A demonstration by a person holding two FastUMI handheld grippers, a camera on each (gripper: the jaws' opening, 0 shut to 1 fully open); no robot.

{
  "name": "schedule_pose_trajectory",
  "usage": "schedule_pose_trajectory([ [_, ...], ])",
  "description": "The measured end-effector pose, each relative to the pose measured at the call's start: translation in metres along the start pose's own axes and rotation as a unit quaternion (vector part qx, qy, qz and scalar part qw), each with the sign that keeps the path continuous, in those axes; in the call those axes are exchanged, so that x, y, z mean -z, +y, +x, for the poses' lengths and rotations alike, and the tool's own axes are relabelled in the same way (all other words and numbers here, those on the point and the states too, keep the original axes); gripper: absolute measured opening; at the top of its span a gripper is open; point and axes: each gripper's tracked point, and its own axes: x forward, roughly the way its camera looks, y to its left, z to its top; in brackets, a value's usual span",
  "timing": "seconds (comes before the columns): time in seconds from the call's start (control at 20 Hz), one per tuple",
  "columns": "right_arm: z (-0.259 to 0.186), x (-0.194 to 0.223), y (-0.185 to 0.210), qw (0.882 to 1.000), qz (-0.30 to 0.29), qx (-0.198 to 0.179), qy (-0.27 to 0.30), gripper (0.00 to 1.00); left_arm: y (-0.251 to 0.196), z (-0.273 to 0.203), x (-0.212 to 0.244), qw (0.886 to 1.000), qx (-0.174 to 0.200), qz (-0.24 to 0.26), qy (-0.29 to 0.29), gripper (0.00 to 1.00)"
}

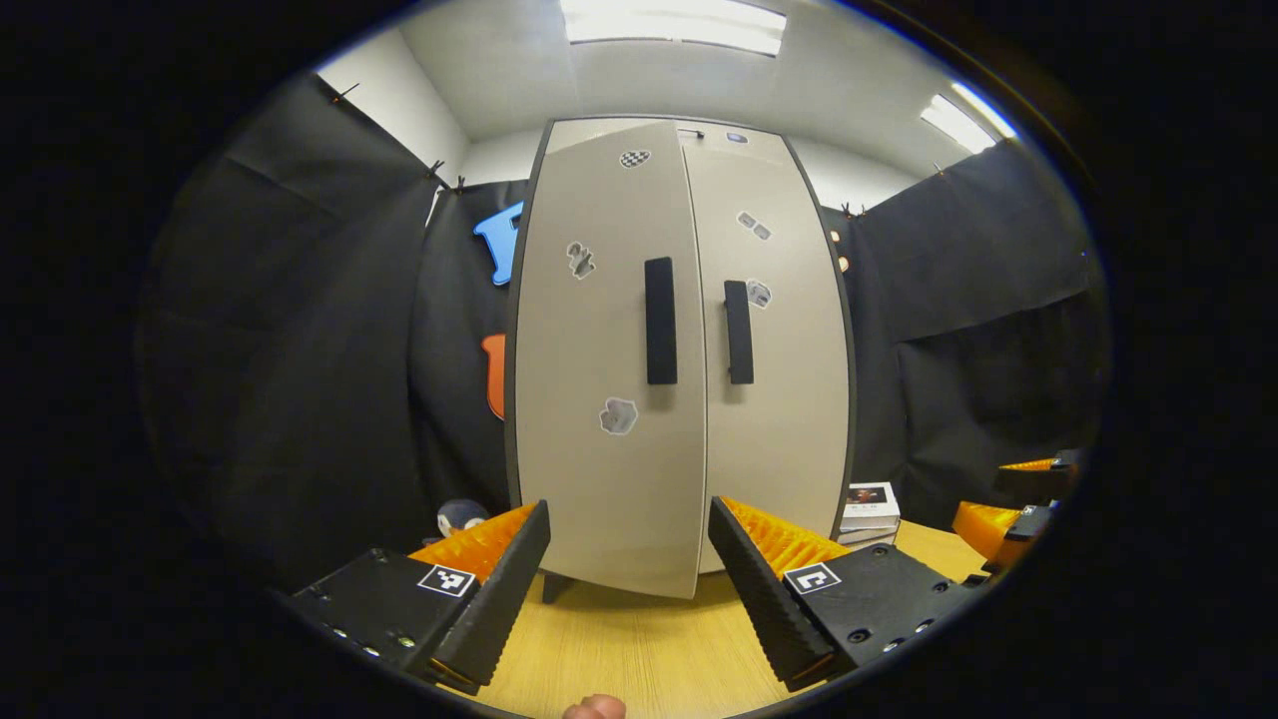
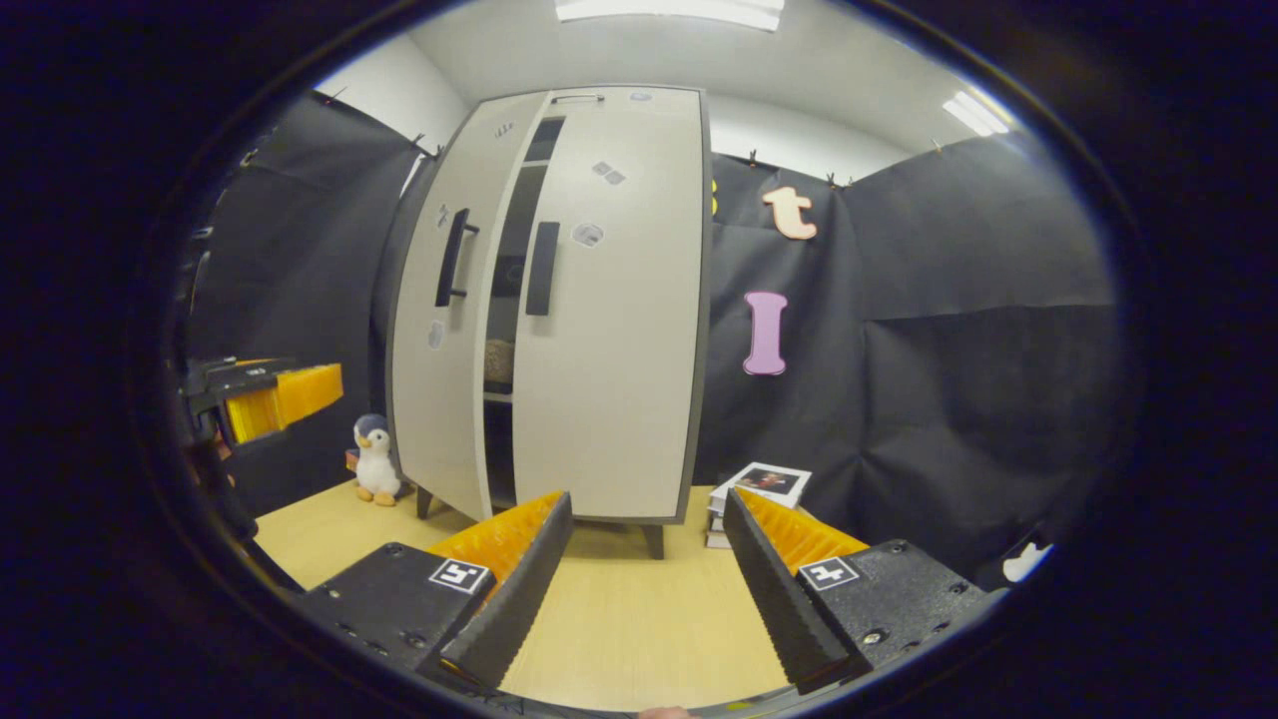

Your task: Grab one shoe with the right hand and put it into the shoe cabinet, grab the other shoe with the left hand and put it into the shoe cabinet; then close the right door with the right hand and the left door with the left hand.

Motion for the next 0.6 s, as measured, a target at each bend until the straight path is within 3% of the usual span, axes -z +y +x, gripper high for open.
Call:
schedule_pose_trajectory([
  [0.2,0.003,0.008,-0.003,1.000,0.016,0.011,0.005,0.95,-0.002,-0.012,0.026,1.000,-0.010,0.023,0.006,0.96],
  [0.6,0.003,0.029,0.000,0.999,0.027,0.015,0.028,0.98,-0.022,-0.028,0.043,1.000,0.007,0.011,0.021,0.96],
])
